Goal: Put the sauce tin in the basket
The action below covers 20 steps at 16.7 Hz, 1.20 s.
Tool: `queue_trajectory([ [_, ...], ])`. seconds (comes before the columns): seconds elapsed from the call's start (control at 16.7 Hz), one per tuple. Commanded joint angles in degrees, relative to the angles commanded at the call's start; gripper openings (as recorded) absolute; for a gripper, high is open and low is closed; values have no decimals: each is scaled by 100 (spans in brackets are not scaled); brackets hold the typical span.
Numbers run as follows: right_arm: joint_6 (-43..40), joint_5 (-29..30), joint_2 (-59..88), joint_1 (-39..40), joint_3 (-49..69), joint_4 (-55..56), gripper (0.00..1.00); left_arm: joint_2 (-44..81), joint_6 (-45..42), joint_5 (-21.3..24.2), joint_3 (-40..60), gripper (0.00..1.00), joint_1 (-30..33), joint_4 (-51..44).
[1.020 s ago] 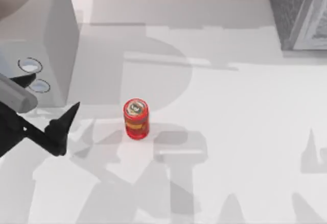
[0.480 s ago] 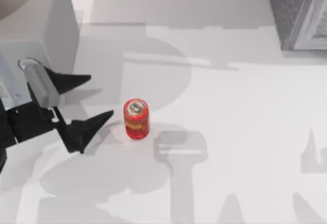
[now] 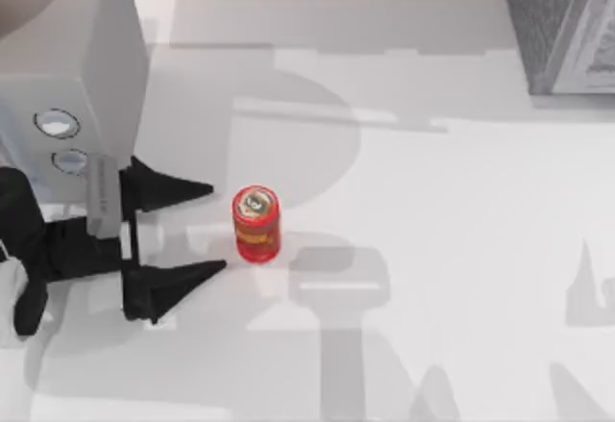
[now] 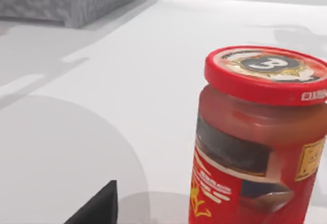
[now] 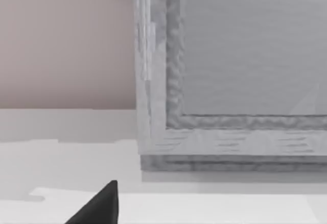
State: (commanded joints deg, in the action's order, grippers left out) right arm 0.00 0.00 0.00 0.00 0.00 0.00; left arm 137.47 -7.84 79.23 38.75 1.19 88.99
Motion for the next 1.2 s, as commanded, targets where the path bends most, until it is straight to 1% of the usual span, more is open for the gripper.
queue_trajectory([
  [0.12,0,0,0,0,0,0,100,233,48,267,225,100,-10,189],
  [0.24,0,0,0,0,0,0,100,344,73,415,368,100,-20,293],
  [0.66,0,0,0,0,0,0,100,343,81,417,375,100,-5,308],
  [0.78,0,0,0,0,0,0,100,310,169,219,329,100,195,411],
  [1.02,0,0,0,0,0,0,100,152,411,-546,138,100,974,695],
  [1.2,0,0,0,0,0,0,100,145,476,-909,105,100,1342,789],
])
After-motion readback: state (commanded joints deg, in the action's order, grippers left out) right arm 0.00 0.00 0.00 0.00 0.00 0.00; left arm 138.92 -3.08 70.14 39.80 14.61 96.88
